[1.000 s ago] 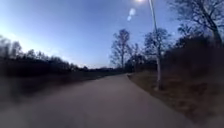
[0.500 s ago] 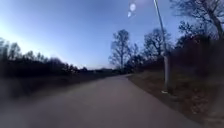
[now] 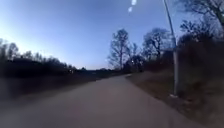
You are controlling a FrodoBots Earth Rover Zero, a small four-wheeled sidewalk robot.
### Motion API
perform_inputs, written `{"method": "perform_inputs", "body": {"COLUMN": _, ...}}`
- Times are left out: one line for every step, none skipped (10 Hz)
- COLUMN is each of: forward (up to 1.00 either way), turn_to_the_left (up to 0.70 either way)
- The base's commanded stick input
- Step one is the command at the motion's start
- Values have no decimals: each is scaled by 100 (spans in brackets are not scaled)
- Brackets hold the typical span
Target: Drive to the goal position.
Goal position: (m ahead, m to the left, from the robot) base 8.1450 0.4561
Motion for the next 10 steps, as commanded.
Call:
{"method": "perform_inputs", "body": {"forward": 100, "turn_to_the_left": 0}}
{"method": "perform_inputs", "body": {"forward": 100, "turn_to_the_left": 0}}
{"method": "perform_inputs", "body": {"forward": 100, "turn_to_the_left": 0}}
{"method": "perform_inputs", "body": {"forward": 100, "turn_to_the_left": 0}}
{"method": "perform_inputs", "body": {"forward": 100, "turn_to_the_left": 0}}
{"method": "perform_inputs", "body": {"forward": 100, "turn_to_the_left": 0}}
{"method": "perform_inputs", "body": {"forward": 100, "turn_to_the_left": 0}}
{"method": "perform_inputs", "body": {"forward": 100, "turn_to_the_left": 0}}
{"method": "perform_inputs", "body": {"forward": 100, "turn_to_the_left": 0}}
{"method": "perform_inputs", "body": {"forward": 100, "turn_to_the_left": 0}}
